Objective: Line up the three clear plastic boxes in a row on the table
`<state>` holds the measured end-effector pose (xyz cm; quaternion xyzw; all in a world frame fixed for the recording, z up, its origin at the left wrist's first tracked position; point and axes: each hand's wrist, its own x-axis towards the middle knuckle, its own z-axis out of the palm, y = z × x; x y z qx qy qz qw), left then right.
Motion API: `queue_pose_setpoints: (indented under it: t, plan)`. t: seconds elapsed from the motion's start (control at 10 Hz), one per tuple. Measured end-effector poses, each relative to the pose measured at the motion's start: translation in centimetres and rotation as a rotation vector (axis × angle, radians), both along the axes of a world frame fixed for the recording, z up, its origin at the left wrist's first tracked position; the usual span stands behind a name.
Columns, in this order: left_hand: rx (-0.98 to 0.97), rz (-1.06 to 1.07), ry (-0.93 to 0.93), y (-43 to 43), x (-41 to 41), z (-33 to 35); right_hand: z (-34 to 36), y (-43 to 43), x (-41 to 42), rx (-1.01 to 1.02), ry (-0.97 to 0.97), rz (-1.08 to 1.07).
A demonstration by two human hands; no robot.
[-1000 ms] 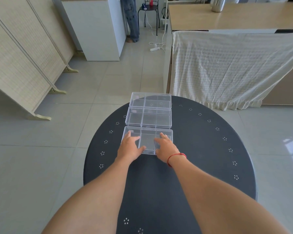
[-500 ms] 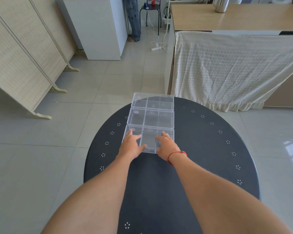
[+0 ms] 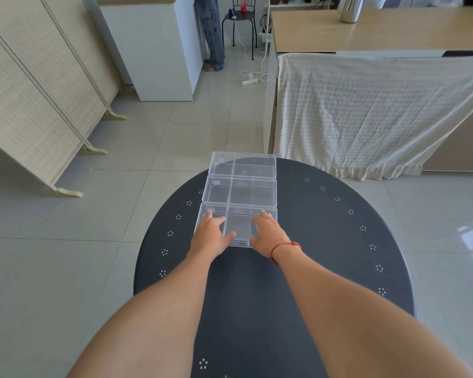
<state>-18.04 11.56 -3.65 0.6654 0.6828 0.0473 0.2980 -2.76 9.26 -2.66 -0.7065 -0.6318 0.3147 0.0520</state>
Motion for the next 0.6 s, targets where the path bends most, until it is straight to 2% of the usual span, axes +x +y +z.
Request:
queue_pose_setpoints:
  t: [0.2, 0.4, 0.6]
  plan:
    - [0.054, -0.034, 0.032, -1.8, 3.5, 1.4, 2.0, -2.5, 4.0, 0.023, -0.034, -0.075]
    - [0.104, -0.118, 0.014, -4.8, 10.8, 2.7, 3.2, -6.4, 10.1, 0.014, -0.089, -0.162]
    - [0.133, -0.236, -0.037, -8.4, 16.0, 0.0, 0.3, -10.9, 14.3, -0.044, -0.11, -0.222]
